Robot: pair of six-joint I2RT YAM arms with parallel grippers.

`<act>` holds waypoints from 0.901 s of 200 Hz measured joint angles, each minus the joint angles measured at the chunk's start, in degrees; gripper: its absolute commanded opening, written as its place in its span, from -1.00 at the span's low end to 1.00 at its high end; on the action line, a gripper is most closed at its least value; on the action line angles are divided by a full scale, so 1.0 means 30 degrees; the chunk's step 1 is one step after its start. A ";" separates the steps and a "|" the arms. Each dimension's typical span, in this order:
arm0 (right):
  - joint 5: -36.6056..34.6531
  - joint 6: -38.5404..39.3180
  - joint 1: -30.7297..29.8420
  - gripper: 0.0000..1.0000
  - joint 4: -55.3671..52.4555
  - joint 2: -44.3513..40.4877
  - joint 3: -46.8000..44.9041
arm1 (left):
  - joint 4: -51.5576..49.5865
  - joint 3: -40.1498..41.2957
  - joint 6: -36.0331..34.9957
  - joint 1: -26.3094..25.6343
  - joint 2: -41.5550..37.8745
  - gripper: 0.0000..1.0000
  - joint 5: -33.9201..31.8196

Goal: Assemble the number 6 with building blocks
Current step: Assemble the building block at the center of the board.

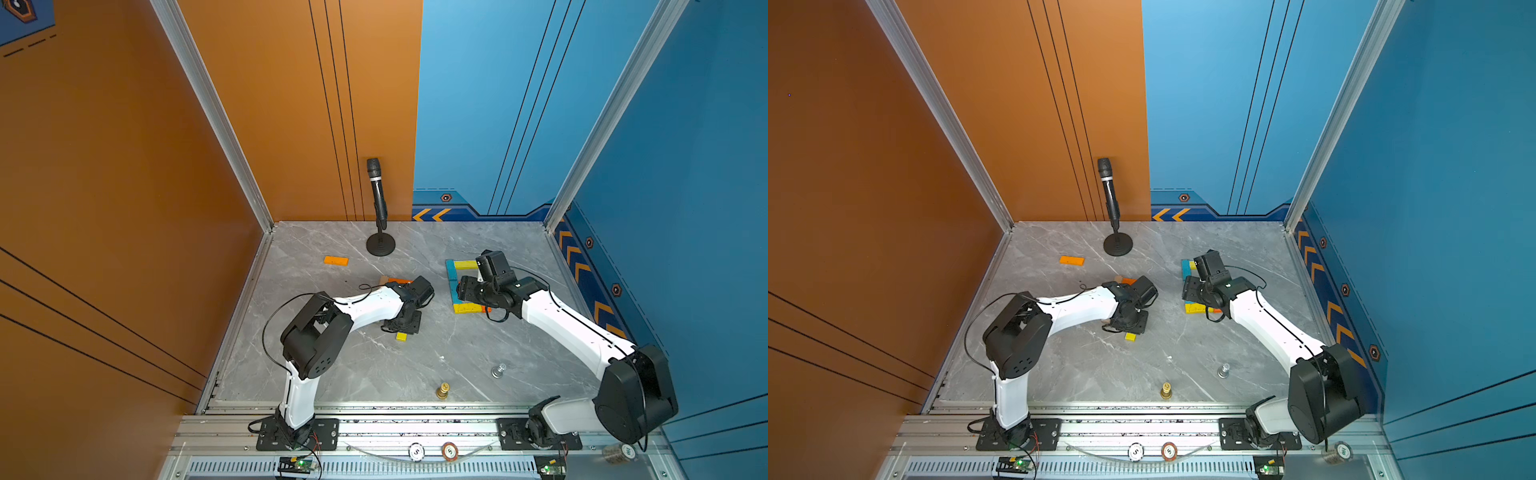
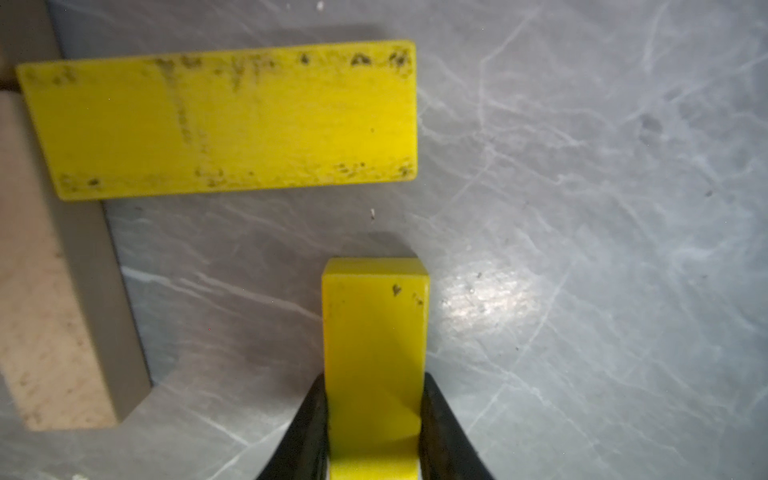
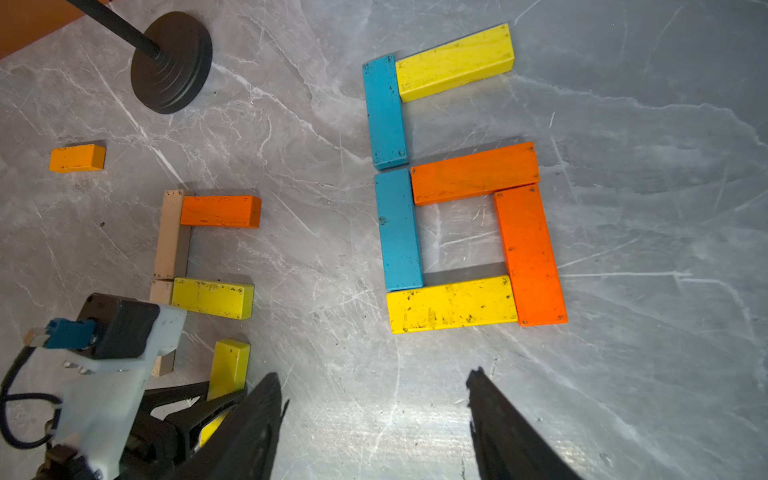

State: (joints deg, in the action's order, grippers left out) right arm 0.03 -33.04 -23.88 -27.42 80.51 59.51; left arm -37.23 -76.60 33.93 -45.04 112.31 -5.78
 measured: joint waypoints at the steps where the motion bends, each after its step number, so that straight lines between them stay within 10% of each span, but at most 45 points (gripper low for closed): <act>1: 0.0000 0.0000 0.0000 0.43 0.0000 0.0007 0.0000 | 0.0000 0.0000 -0.0015 0.0000 0.0000 -0.32 0.0000; 119: -0.0015 0.0896 -0.0219 0.44 -0.0073 -0.0117 0.0036 | -0.0095 0.0182 -0.0437 0.0634 -0.2878 0.37 0.1035; 180: -0.0284 0.2295 -0.2965 0.45 0.0510 -0.1698 -0.0641 | -0.0168 0.0452 -0.1508 0.5311 -0.7002 1.00 0.3599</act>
State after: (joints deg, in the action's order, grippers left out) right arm -0.82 -26.15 -32.77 -25.89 75.42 57.58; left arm -37.74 -75.24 29.41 -29.10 91.31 5.02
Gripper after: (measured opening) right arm 0.723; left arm 0.931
